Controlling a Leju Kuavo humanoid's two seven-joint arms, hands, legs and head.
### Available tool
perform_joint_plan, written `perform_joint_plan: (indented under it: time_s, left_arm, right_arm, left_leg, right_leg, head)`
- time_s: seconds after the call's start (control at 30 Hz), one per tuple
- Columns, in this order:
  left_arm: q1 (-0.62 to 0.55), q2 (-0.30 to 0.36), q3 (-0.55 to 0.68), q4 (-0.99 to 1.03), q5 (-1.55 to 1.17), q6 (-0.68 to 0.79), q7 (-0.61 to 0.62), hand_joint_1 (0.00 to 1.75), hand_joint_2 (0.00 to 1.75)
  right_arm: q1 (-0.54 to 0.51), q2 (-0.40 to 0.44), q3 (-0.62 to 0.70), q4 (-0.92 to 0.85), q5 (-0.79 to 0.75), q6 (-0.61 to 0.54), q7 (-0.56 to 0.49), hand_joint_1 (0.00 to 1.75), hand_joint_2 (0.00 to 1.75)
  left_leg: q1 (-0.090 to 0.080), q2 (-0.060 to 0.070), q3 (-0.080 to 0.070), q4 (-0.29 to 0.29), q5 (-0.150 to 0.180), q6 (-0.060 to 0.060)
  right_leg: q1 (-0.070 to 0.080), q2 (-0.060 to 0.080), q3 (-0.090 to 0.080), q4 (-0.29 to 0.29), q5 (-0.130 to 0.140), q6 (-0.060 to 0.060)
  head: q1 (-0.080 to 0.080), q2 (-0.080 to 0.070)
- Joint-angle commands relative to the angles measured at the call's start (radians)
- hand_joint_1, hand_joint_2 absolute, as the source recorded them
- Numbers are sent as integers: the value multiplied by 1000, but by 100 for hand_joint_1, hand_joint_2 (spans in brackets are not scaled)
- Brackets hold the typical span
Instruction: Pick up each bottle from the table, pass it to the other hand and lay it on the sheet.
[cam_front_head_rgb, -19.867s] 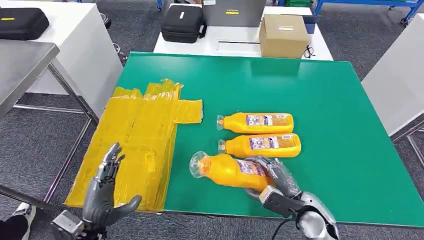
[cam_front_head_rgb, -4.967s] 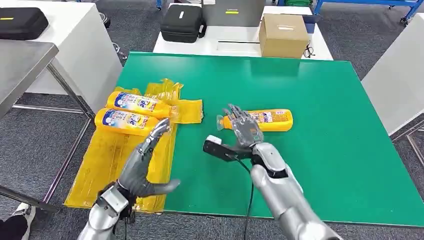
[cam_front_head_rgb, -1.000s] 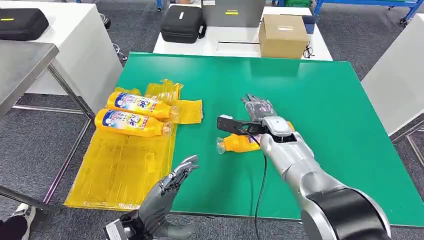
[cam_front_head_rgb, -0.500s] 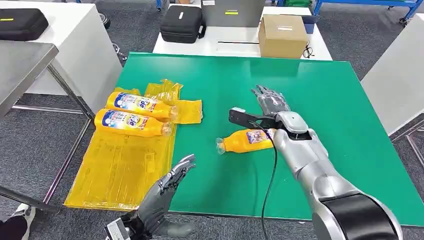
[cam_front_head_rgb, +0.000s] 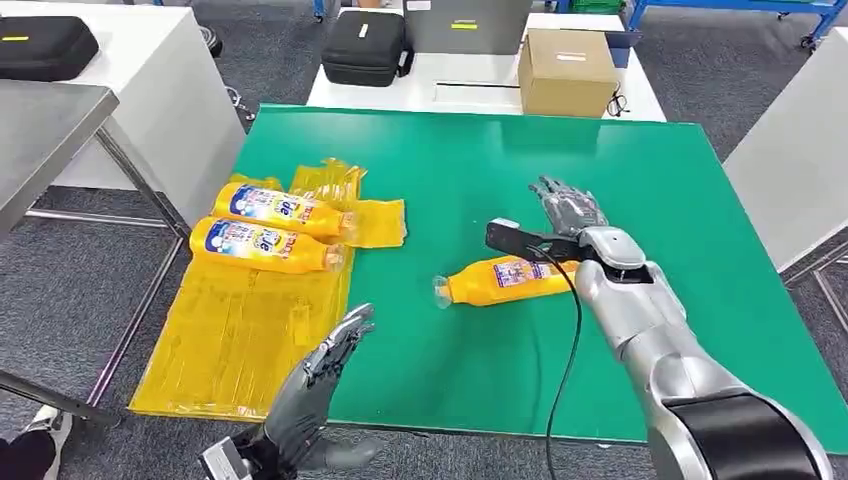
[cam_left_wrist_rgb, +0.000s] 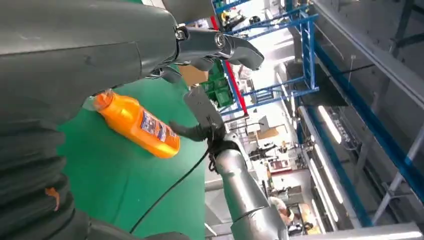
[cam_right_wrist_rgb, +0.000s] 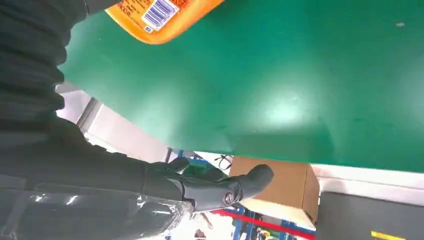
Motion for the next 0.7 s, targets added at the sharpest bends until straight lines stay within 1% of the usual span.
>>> perform_joint_plan:
  time_s: [0.03, 0.1, 0.13, 0.23, 0.43, 0.53, 0.6, 0.7]
  left_arm:
    - [22, 10, 27, 43, -4, 23, -14, 0, 175]
    - [22, 14, 24, 49, -3, 25, -19, 0, 175]
    - [17, 17, 25, 54, 1, 25, -22, 0, 175]
    - [5, 17, 31, 65, 6, 20, -23, 0, 175]
    - [2, 14, 33, 69, 9, 13, -22, 0, 175]
    - [12, 14, 34, 66, 6, 15, -20, 0, 175]
    - [16, 18, 32, 67, 5, 15, -20, 0, 175]
    - [11, 23, 27, 77, 7, 20, -27, 0, 175]
  right_arm:
    - [22, -80, -9, 39, -8, -4, -35, 0, 175]
    - [32, -89, -13, 19, -11, -2, -40, 0, 175]
    - [43, -96, -17, 3, -15, 8, -49, 0, 175]
    - [61, -112, -13, 5, -20, 40, -69, 0, 175]
    - [68, -121, -5, 12, -19, 46, -72, 0, 175]
    - [104, -134, -6, -13, -23, 33, -81, 0, 175]
    - [121, -133, -5, -18, -24, 33, -81, 0, 175]
    - [110, -113, 23, 6, -11, 45, -94, 0, 175]
  left_leg:
    - [0, -3, 3, -1, -1, -1]
    - [1, -3, 5, -1, -2, -2]
    - [0, -3, 2, -1, -1, -1]
    - [1, -2, 3, -1, -1, -1]
    - [0, -2, 1, -1, 0, -1]
    - [1, -3, 3, -1, -1, -2]
    - [1, -3, 3, -1, -2, -1]
    - [0, -1, 3, -1, -1, -1]
  right_leg:
    - [1, -2, 5, -2, -1, -1]
    - [1, -2, 6, -2, -2, -2]
    - [0, -2, 3, -1, -1, -1]
    - [0, -1, 4, -1, -1, -1]
    - [0, -1, 1, -1, 0, -1]
    - [1, -1, 4, -1, -1, -2]
    - [1, -2, 4, -2, -2, -2]
    - [0, 0, 3, -1, -1, -1]
  head:
    - [0, 0]
    - [0, 0]
    - [0, 0]
    - [0, 0]
    - [0, 0]
    - [0, 0]
    - [0, 0]
    - [0, 0]
